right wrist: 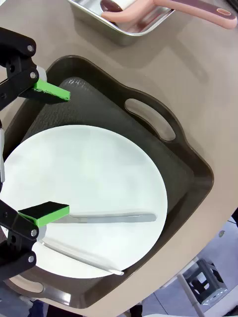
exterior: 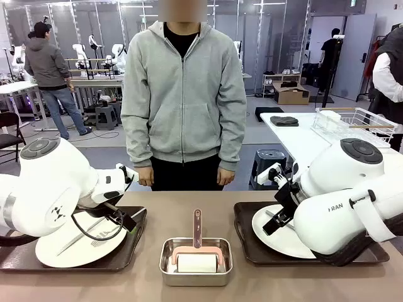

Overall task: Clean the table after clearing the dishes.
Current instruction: When the left (or right) Handle tray is removed, use the left hand (or right hand) to clean the left (or right) side of the table with the Lint Roller.

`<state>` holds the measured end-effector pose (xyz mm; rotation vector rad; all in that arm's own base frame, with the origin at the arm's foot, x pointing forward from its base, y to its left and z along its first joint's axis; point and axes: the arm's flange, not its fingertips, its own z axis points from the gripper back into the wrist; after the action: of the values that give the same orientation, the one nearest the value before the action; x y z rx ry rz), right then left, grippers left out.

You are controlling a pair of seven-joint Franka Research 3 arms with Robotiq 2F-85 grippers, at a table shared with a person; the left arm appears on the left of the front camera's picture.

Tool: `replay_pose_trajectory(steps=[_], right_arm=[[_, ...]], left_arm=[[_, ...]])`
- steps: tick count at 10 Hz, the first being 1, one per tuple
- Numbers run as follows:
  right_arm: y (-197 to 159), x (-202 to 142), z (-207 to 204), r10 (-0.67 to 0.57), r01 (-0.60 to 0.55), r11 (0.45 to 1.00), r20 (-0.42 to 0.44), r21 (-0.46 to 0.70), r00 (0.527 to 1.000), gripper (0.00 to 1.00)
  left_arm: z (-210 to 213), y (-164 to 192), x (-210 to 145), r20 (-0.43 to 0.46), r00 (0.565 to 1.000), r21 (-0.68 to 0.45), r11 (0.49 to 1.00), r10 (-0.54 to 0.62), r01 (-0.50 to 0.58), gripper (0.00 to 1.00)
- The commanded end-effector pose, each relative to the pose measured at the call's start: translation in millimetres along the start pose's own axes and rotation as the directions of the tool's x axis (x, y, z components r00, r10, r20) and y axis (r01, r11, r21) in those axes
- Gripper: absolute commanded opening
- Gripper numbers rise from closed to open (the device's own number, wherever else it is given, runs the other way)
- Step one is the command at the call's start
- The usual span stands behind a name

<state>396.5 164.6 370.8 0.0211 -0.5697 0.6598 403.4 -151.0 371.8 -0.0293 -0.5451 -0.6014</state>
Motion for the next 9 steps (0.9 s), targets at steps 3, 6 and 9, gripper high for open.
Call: replay_pose_trajectory(steps=[3, 6, 9], right_arm=[[0.0, 0.0, 0.1, 0.0, 0.0, 1.0, 0.0, 0.0, 1.0, 1.0], [0.0, 0.0, 0.1, 0.0, 0.0, 1.0, 0.0, 0.0, 1.0, 1.0], [0.0, 0.0, 0.1, 0.0, 0.0, 1.0, 0.0, 0.0, 1.0, 1.0]], left_arm=[[0.0, -0.2, 0.0, 0.0, 1.0, 0.0, 1.0, 0.0, 0.0, 1.0], [0.0, -0.2, 0.0, 0.0, 1.0, 0.0, 1.0, 0.0, 0.0, 1.0], [0.0, -0.2, 0.0, 0.0, 1.0, 0.0, 1.0, 0.0, 0.0, 1.0]])
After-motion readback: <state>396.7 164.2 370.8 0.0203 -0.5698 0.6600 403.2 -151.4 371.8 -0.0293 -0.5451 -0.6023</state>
